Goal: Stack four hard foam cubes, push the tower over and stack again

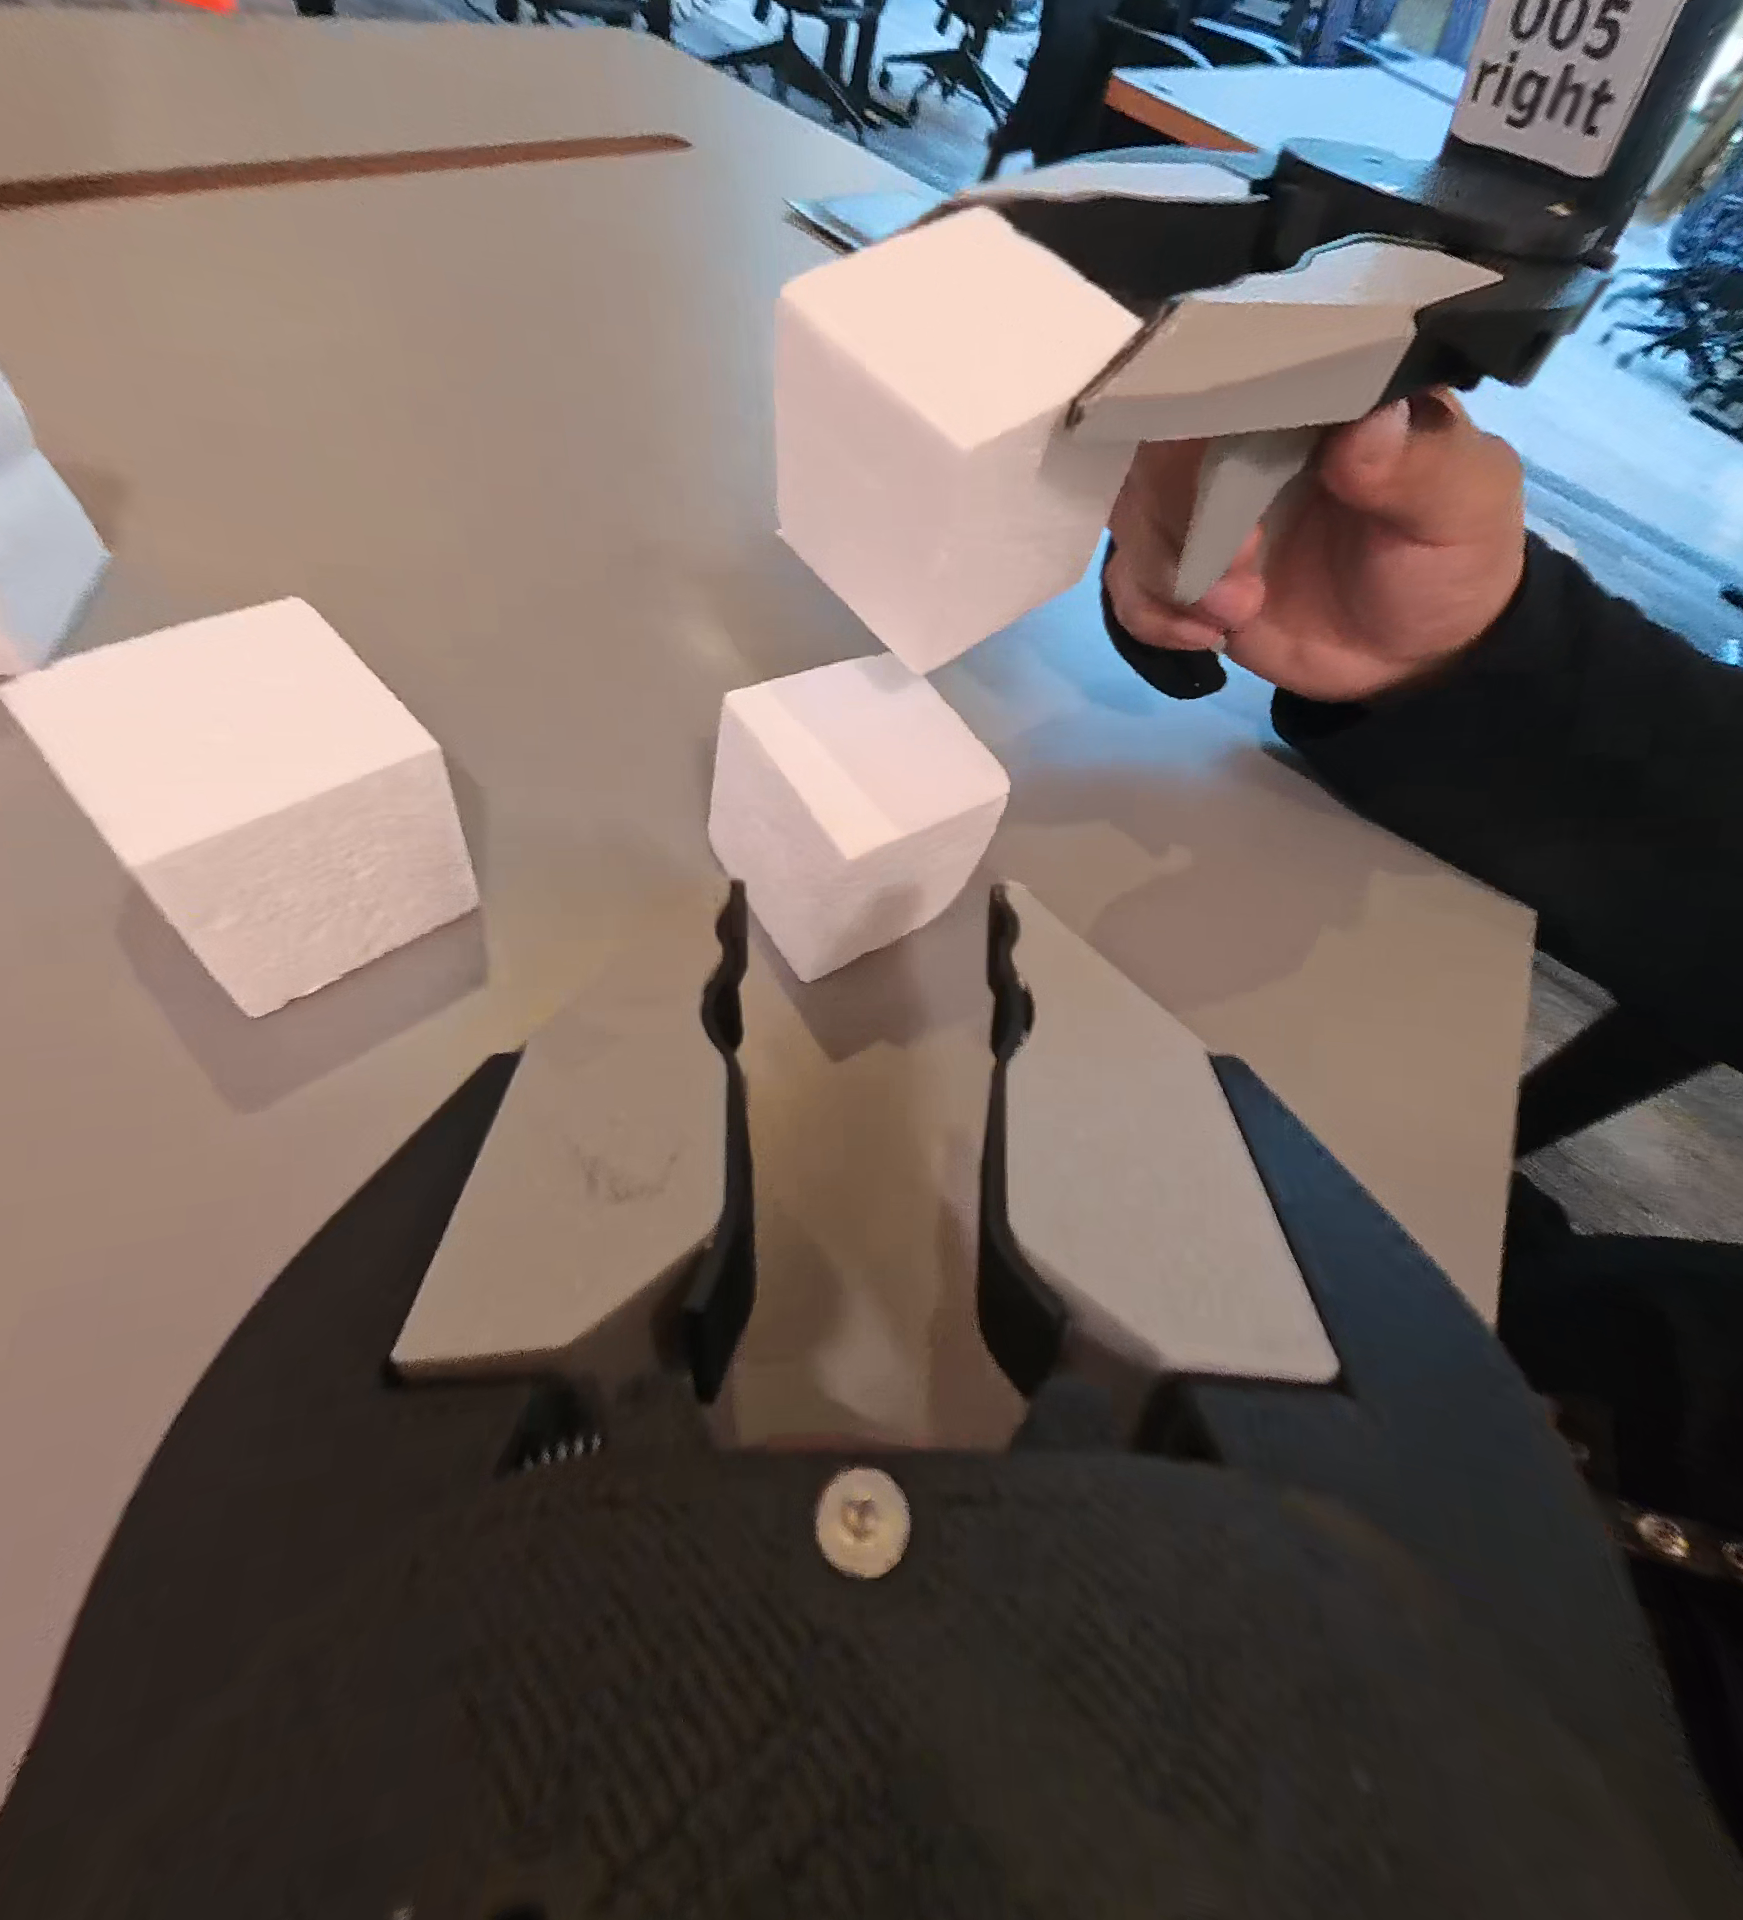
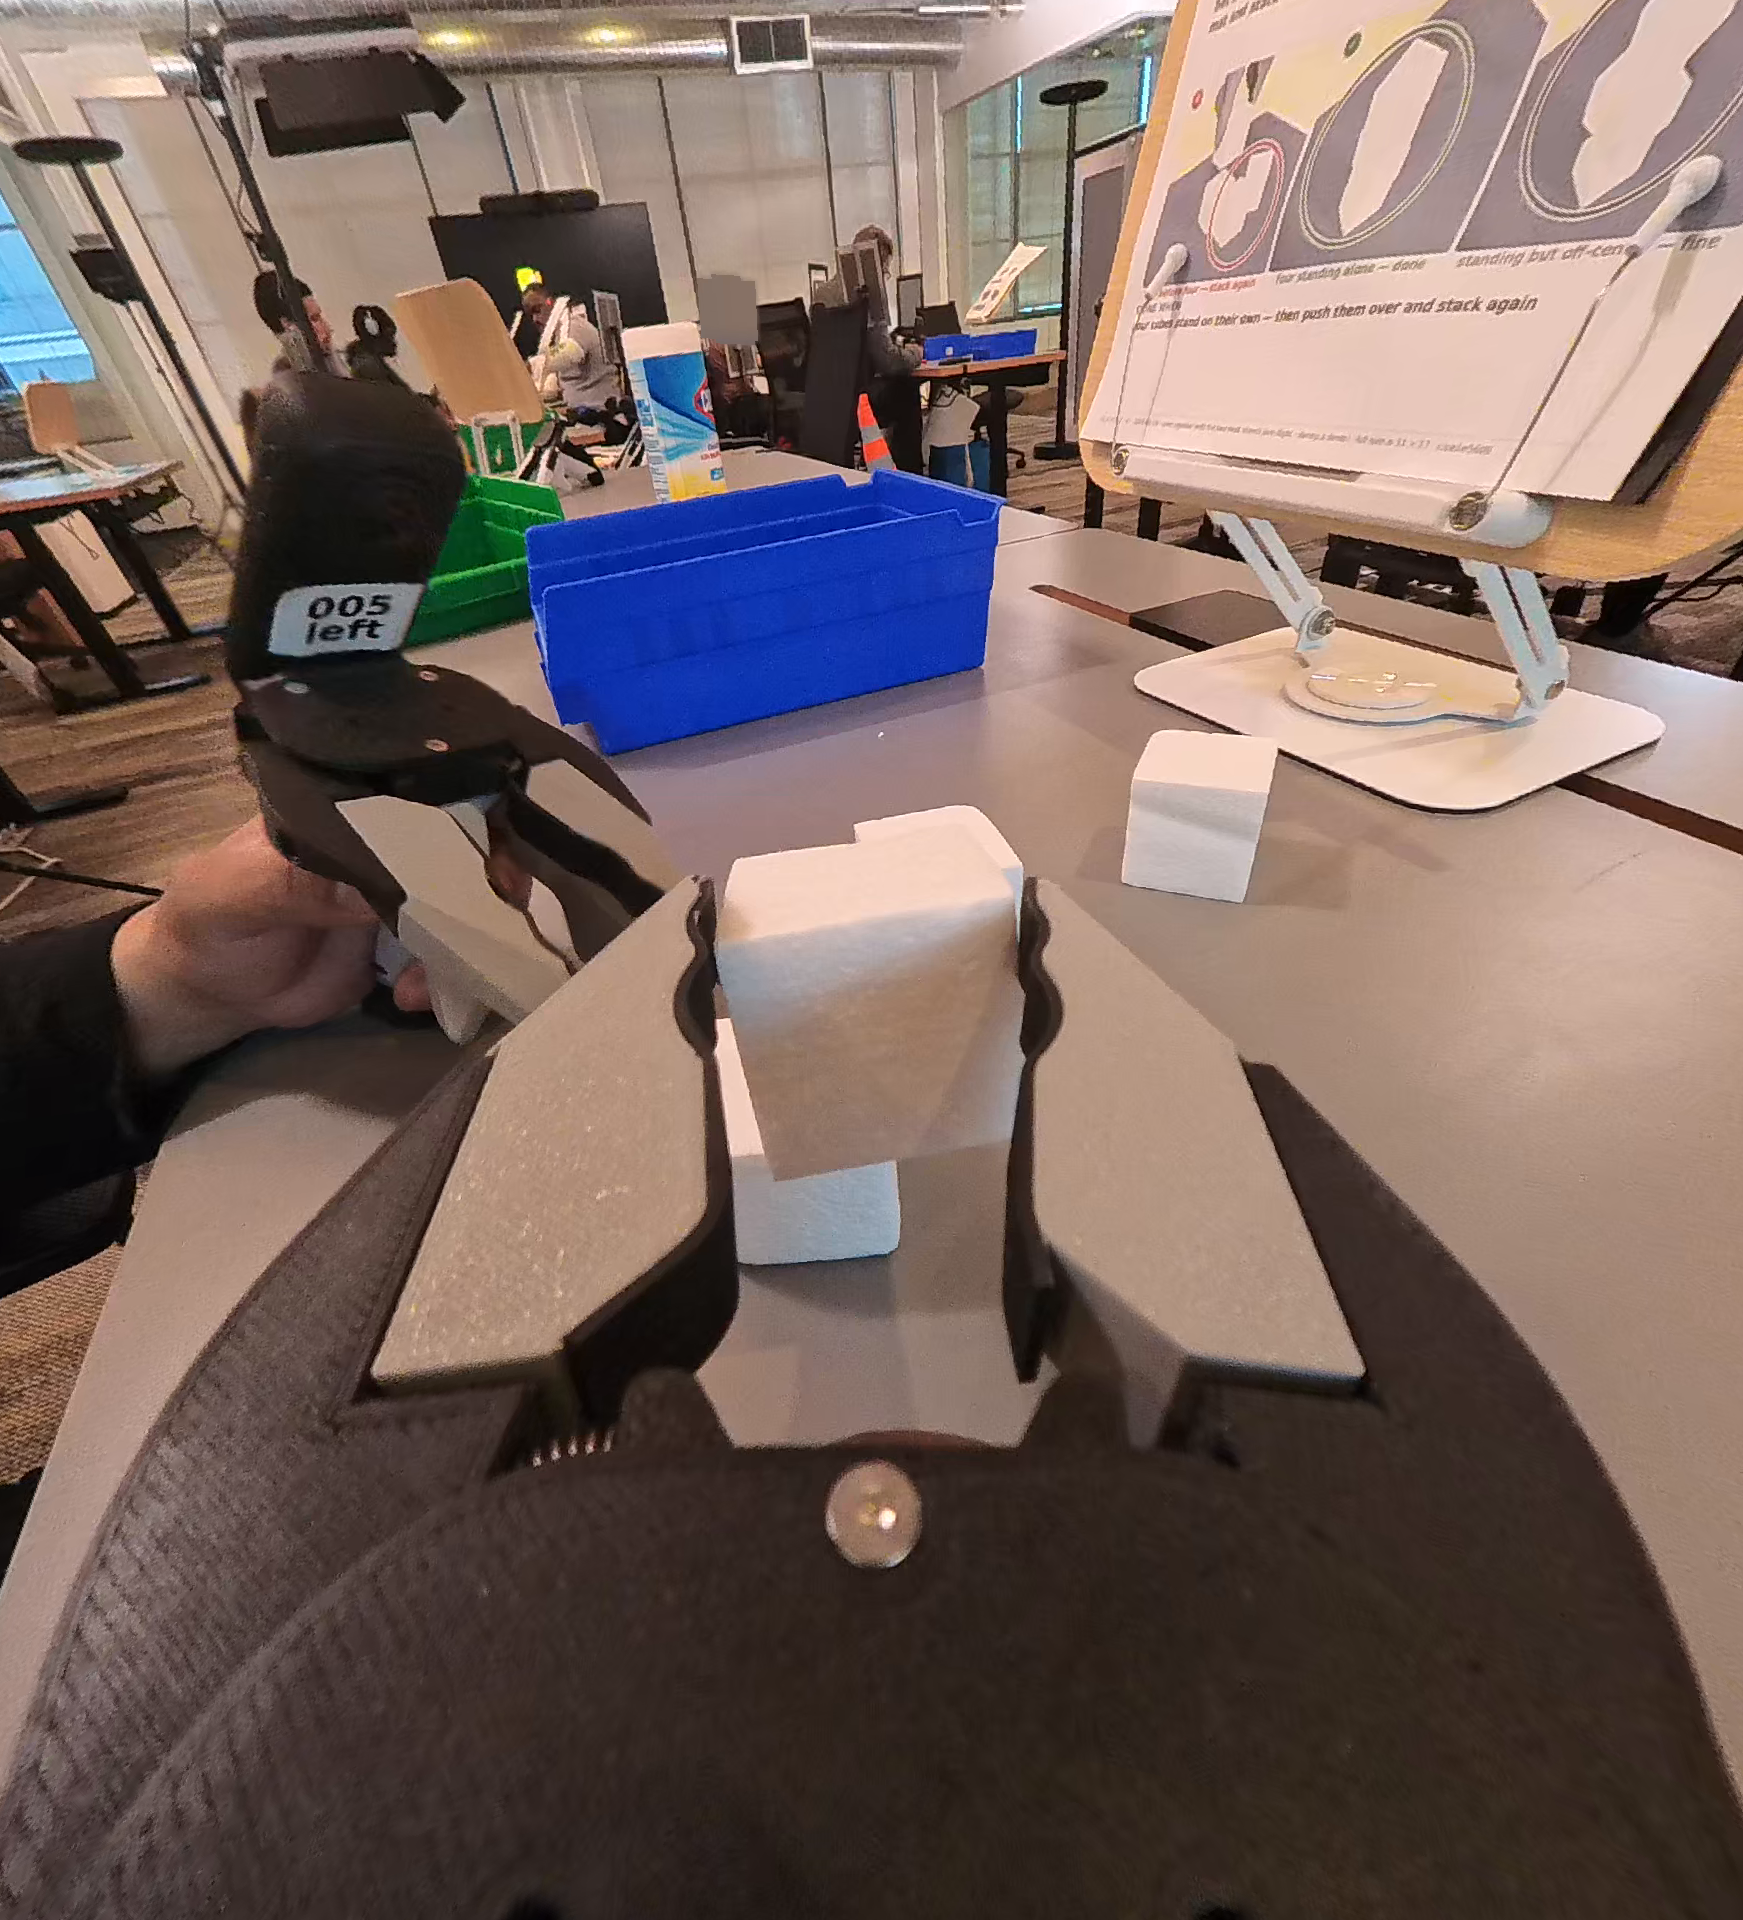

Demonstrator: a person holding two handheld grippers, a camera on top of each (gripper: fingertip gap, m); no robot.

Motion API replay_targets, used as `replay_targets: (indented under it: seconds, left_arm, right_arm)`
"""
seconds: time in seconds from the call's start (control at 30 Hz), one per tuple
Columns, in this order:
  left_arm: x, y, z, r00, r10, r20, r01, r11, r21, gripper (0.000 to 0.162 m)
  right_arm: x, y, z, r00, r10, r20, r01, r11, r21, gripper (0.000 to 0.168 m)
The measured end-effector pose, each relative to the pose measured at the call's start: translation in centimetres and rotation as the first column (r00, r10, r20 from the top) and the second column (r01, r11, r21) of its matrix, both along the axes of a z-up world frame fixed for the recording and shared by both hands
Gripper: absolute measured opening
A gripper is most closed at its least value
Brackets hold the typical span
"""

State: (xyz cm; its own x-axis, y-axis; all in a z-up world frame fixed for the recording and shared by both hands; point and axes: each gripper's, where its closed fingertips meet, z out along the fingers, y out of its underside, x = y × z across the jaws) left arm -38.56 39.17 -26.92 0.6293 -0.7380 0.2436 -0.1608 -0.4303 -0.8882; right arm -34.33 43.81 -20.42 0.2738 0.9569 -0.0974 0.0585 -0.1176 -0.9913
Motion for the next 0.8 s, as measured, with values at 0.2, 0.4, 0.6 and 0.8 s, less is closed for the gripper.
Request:
replay_targets:
  seconds: [0.2, 0.4, 0.6, 0.8]
  left_arm:
    - [1.5, -0.2, -1.1, 0.996, -0.064, -0.070, 0.062, 0.998, -0.033, 0.046]
    - [3.3, -1.7, -1.2, 0.981, -0.139, -0.133, 0.144, 0.989, 0.026, 0.045]
    - [3.5, -1.9, -1.5, 0.974, -0.140, -0.177, 0.152, 0.987, 0.052, 0.044]
    - [3.2, -1.8, -1.0, 0.982, -0.135, -0.131, 0.142, 0.989, 0.048, 0.044]
  right_arm:
    - [0.0, -0.1, 0.1, 1.000, 0.010, -0.012, -0.010, 1.000, -0.006, 0.056]
    - [-0.2, -0.5, -0.4, 0.999, 0.031, 0.005, -0.031, 0.999, -0.015, 0.056]
    - [-0.9, -1.9, -0.5, 0.993, 0.115, 0.009, -0.114, 0.993, -0.010, 0.056]
    - [-1.5, -3.3, -0.4, 0.974, 0.224, -0.028, -0.224, 0.975, 0.002, 0.056]
